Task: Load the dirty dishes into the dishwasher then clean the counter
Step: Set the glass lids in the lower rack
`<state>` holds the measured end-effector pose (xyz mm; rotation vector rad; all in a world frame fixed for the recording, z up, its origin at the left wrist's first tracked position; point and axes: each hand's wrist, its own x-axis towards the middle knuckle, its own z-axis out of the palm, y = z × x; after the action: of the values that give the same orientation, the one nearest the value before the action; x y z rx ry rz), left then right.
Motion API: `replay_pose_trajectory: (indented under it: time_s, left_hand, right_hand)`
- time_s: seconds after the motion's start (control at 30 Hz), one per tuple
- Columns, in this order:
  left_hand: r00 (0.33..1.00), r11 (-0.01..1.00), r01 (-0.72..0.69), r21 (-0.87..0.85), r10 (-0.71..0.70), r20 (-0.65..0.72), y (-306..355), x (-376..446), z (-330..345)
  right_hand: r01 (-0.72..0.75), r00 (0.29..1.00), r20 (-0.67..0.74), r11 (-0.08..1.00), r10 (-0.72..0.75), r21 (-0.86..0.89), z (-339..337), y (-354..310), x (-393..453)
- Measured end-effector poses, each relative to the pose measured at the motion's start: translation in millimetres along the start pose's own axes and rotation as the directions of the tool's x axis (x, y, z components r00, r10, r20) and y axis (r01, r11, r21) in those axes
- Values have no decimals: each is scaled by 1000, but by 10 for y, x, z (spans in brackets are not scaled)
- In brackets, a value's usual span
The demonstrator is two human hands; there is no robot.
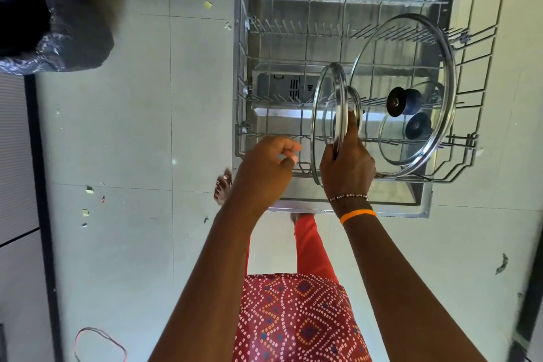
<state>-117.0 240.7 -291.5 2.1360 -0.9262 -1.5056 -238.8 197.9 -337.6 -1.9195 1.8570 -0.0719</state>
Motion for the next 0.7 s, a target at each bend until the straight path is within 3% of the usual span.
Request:
replay_pose_trajectory:
  time_s: [0.27,0.47,0.57,0.7]
  left_hand:
    - [1000,999,11,40,-11,10,37,67,66]
    - [999,999,33,27,-33,21,75,142,94]
    - [999,999,42,28,-43,32,73,152,91]
    - [998,998,47,52,-49,29,43,165,59]
  right_hand:
    - [33,999,24,999,-34,38,4,47,17]
    - [65,997,-36,994,-62,84,67,79,-62]
    - [141,989,-40,990,-140,9,91,23,-125]
    - [41,999,11,999,-41,36,46,-45,-20]
